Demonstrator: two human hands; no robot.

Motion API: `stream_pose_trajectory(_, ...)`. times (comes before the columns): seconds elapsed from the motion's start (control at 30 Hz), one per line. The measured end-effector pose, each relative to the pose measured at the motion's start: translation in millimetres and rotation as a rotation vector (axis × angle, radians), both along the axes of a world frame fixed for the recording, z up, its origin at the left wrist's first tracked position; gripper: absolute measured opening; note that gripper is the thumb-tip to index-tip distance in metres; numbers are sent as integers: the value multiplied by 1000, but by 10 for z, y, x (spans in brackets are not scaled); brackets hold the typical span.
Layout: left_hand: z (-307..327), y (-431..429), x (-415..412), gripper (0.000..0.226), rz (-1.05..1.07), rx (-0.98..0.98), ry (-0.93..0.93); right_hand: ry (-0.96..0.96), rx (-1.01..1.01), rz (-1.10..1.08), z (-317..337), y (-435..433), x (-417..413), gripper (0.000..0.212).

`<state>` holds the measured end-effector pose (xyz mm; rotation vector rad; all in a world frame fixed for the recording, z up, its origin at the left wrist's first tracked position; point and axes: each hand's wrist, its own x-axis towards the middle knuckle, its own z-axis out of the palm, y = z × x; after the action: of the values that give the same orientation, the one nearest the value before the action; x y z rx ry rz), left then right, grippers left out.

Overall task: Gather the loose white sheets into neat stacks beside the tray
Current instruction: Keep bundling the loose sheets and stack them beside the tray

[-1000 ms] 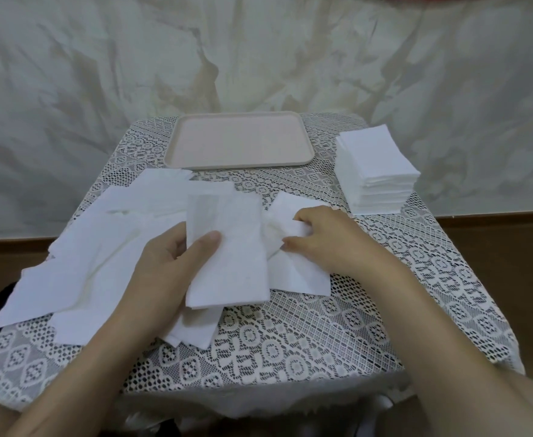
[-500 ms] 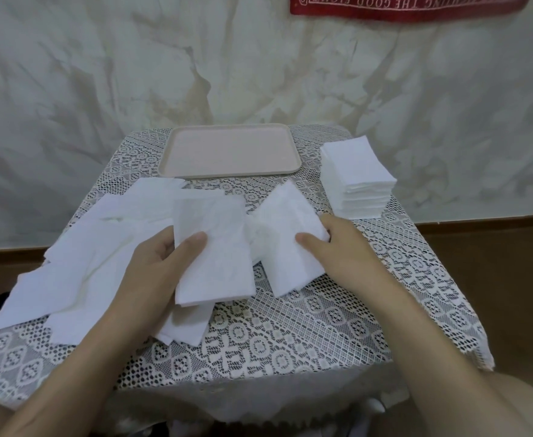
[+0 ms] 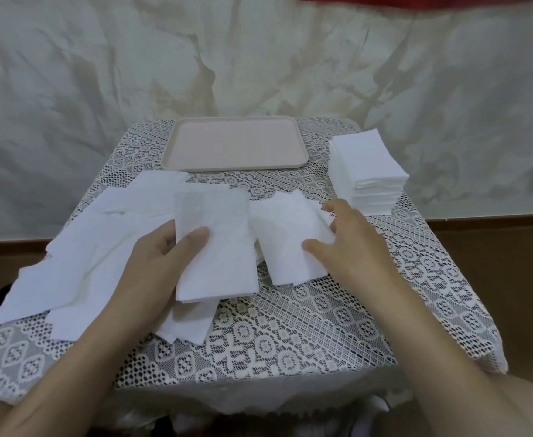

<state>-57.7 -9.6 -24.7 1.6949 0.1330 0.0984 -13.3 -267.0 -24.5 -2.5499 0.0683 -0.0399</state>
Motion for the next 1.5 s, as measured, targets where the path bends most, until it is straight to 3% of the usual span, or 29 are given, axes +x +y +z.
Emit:
stream_pose_trajectory(0.13, -10, 9, -3, 22, -21, -11, 3, 3, -40, 35, -19, 63, -6, 37)
stream_pose_trajectory(0.37, -6, 14, -13, 25, -20, -8, 12, 71, 94, 23, 13, 91, 47, 22)
stream_pose_trajectory(0.63, 11, -5, -33, 33, -18, 0, 7, -42, 172, 22, 3, -10, 94, 3)
stream_pose_trajectory(0.87, -18, 39, -7, 26, -32, -8, 17, 93, 30, -13, 10, -12, 184, 30)
stream_pose_trajectory(1.1, -48, 62, 7, 29, -30, -22, 20, 76, 92, 19, -1, -30, 188, 28)
stream_pose_trajectory(1.27, -22, 30, 0, 29, -21, -30, 20, 27, 378, 37, 51, -60, 133, 29)
stream_pose_trajectory(1.5, -20, 39, -15, 25, -35, -24, 24, 83, 274, 82, -22, -129, 126, 15)
